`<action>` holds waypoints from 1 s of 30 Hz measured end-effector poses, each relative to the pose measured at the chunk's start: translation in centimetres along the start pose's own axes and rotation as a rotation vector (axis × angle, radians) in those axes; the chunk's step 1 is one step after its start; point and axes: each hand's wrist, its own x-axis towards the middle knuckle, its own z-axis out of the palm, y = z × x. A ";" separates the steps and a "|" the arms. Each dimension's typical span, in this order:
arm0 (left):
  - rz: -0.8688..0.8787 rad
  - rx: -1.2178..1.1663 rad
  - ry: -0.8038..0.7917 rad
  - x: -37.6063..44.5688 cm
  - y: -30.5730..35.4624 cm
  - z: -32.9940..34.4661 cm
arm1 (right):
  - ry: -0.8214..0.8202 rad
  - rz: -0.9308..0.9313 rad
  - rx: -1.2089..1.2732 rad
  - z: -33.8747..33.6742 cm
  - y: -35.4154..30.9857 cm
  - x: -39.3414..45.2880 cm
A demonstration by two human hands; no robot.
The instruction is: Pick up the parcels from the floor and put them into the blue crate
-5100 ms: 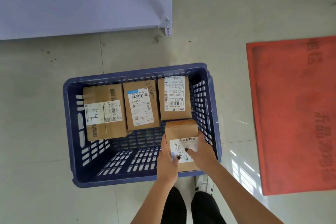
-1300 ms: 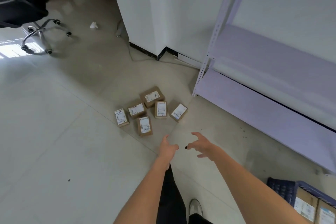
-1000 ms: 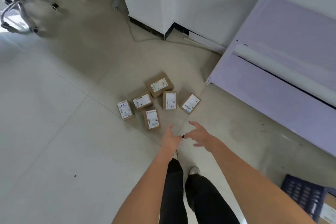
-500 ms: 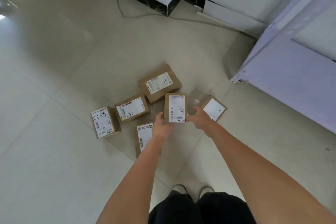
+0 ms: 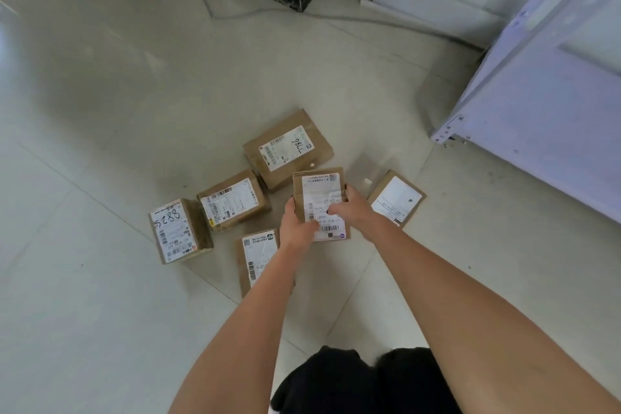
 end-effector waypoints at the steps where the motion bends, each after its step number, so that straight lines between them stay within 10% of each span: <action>1: 0.010 0.023 -0.006 -2.3 1.3 -0.6 | -0.002 0.006 0.001 -0.8 -0.9 -2.8; 15: 0.307 0.385 -0.235 -38.0 15.4 1.4 | 0.248 0.138 0.275 -15.7 -3.7 -44.5; 30: 0.526 0.531 -0.565 -71.9 5.6 25.2 | 0.633 0.101 0.518 -30.5 24.2 -77.3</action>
